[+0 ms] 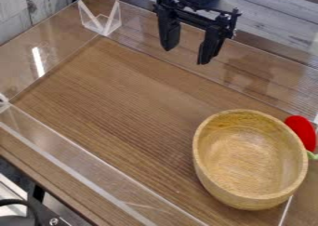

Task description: Move the red object to the left side of the table

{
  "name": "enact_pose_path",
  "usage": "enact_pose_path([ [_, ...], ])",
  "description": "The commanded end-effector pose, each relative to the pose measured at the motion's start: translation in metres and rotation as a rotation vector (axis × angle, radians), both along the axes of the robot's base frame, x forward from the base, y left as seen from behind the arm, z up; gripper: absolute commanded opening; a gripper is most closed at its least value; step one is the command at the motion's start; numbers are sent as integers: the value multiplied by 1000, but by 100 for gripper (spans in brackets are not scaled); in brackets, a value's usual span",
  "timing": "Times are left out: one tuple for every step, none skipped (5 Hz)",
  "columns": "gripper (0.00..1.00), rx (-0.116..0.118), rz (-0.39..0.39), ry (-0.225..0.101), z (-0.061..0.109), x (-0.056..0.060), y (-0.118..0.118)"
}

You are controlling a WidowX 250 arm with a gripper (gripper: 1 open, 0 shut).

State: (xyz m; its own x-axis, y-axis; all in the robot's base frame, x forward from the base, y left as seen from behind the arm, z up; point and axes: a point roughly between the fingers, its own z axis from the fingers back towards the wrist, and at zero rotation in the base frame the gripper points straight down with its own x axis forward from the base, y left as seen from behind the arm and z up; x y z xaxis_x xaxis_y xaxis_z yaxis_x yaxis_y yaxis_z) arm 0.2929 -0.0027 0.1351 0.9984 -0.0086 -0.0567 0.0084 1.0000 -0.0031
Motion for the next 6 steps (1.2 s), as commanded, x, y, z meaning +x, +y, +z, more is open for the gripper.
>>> enact_pose_path([
  [100, -6, -8, 24, -14, -4, -11],
  [100, -22, -3, -5, -22, 0, -50],
  [100, -40, 73, -32, -27, 11, -96],
  [100, -76, 187, -53, -29, 21, -139],
  [100, -103, 295, -72, -27, 22, -152],
  [100, -114, 349, -84, -28, 25, -154],
])
